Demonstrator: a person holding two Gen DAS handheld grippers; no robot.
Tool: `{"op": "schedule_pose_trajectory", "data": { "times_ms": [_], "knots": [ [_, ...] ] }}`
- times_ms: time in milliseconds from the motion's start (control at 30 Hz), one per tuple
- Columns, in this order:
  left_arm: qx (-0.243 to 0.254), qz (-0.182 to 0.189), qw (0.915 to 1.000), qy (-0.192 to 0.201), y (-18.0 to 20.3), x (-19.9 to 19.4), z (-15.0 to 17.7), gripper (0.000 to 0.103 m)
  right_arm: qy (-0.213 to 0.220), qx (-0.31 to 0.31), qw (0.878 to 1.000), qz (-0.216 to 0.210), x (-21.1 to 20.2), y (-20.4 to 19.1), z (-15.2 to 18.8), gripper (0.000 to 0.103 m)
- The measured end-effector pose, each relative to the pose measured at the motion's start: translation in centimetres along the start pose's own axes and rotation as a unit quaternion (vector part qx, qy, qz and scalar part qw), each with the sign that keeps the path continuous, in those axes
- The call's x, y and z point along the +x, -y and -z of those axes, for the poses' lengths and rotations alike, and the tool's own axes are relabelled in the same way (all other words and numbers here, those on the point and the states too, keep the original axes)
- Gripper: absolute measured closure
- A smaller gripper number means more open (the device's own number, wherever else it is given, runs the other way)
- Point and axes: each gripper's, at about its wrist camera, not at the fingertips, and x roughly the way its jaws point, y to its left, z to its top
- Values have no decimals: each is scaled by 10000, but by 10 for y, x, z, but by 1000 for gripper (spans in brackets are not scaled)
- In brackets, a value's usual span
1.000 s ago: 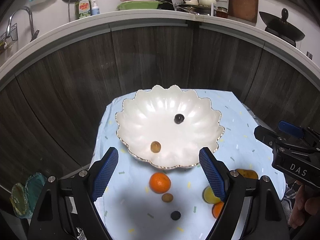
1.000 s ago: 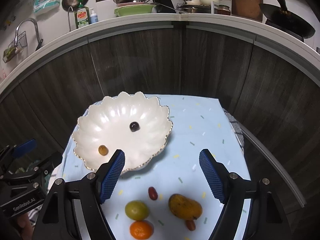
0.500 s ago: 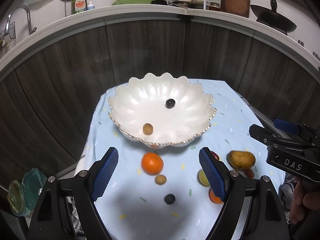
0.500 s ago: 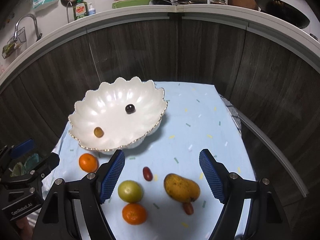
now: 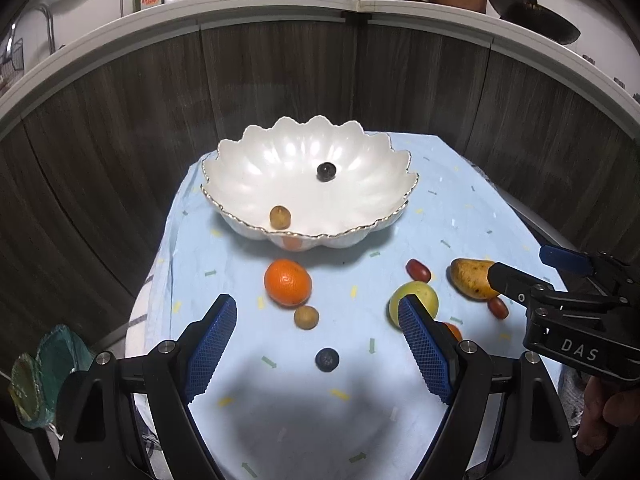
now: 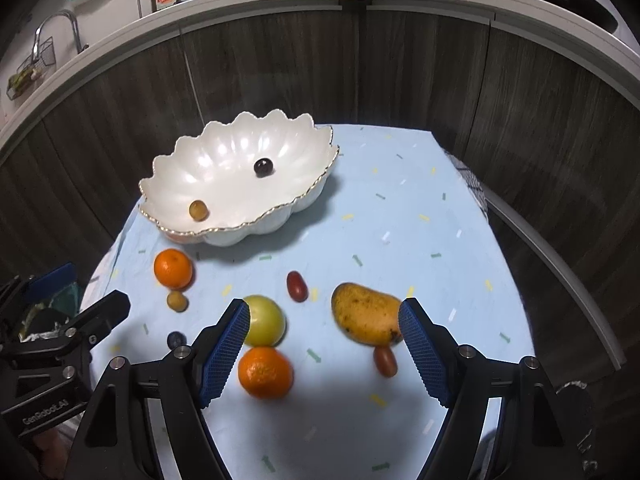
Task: Organize fruits
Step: 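Withdraw both tools from the bowl back toward the remaining fruits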
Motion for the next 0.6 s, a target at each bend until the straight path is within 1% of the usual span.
{"op": "schedule_pose_trajectory", "data": {
  "times_ms": [267,433,600],
  "knots": [
    [39,-30,9999,-90,4,8,16,20,87,-47,9999,60,2,-1,14,26],
    [121,-18,9999,-73,7,12,26,20,167,-2,9998,72,4,2,25,26],
    [189,-13,9998,-67,9,18,33,20,257,-85,9996,105,7,0,30,26]
  ]
}}
